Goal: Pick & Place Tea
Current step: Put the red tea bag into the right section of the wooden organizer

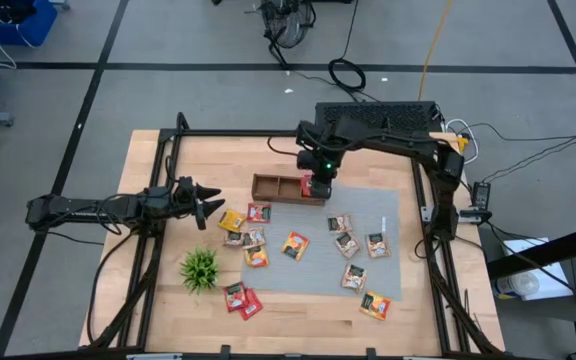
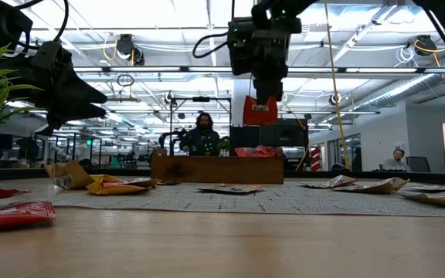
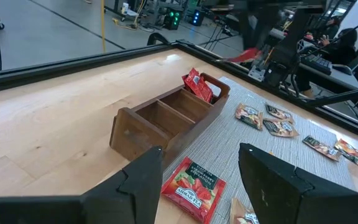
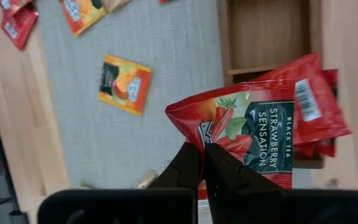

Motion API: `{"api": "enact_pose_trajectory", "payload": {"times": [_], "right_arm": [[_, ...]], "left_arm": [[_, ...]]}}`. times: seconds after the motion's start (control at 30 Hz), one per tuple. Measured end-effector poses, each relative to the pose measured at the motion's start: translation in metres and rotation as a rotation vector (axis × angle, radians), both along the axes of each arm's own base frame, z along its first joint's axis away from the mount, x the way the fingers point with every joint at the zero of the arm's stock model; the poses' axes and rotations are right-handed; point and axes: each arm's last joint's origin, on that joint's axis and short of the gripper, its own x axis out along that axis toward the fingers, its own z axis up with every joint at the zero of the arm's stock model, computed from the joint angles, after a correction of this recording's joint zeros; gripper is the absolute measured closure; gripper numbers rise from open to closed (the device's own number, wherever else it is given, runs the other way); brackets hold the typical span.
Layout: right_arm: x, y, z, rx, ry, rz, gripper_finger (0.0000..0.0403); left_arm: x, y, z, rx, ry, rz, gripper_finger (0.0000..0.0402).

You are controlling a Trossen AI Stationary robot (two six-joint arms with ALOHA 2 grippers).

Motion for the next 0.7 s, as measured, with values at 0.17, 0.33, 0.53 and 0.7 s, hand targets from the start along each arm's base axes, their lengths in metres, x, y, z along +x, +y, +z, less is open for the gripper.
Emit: {"api": "enact_pose_trajectory", "payload": {"times": [0.17,0.33,0.53,0.7], "right_arm": [[0.007,-0.007,-0.012,-0.071,0.018,-0.006,0.0403],[0.014,-0.001,-0.022,-0.258,0.099,0.020,0.0403],[0.020,0.011,-0.029,-0.411,0.121,0.043,0.0403],[0.024,0.027,-0.044,-0.498,0.145,0.044,0.0403]], "left_arm": [[0.000,0.000,0.000,0.000,0.000,0.000,0.0190],[0.000,0.000,0.000,0.000,0.000,0.000,0.0190],[0.000,0.000,0.000,0.000,0.000,0.000,0.0190],[0.000,0.000,0.000,0.000,0.000,0.000,0.0190]]}}
